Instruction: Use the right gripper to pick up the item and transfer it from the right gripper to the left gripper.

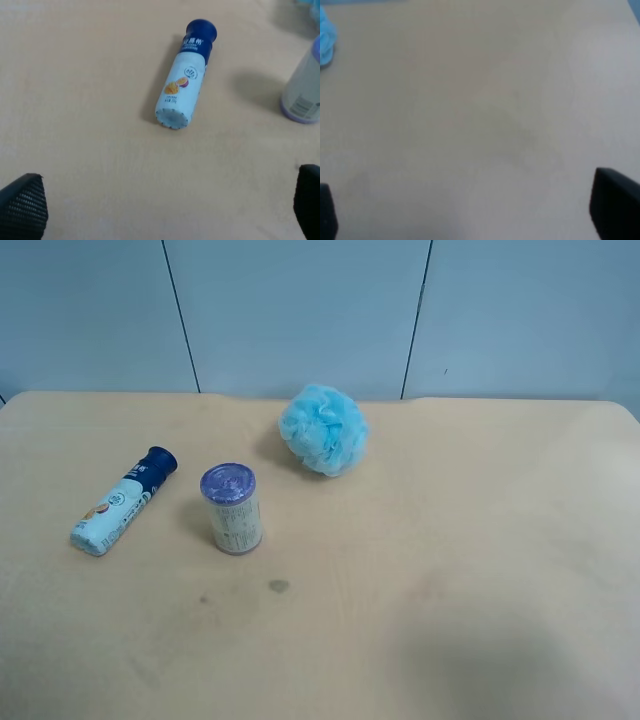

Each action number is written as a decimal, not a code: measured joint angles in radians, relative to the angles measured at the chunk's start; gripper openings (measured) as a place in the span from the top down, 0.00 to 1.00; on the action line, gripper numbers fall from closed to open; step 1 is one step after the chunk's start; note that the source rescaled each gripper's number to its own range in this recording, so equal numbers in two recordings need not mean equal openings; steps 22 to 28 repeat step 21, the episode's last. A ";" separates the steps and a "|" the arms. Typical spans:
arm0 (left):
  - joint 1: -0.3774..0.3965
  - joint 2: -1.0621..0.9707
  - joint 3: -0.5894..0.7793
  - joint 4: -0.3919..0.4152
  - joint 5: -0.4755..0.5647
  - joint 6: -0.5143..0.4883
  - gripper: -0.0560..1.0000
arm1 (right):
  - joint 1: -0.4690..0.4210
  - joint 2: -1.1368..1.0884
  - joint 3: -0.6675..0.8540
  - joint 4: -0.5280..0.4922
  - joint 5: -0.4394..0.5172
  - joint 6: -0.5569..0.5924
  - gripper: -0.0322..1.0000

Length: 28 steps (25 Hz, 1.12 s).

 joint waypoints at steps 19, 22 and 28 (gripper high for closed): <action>0.043 0.000 0.000 0.000 -0.002 -0.004 0.00 | 0.000 0.000 0.000 0.000 0.000 0.000 0.00; 0.073 0.000 0.000 0.000 -0.002 -0.004 0.00 | 0.000 0.000 0.000 0.000 0.000 0.000 0.00; 0.073 0.000 0.000 0.000 -0.002 -0.004 0.00 | 0.000 0.000 0.000 0.000 0.000 0.000 0.00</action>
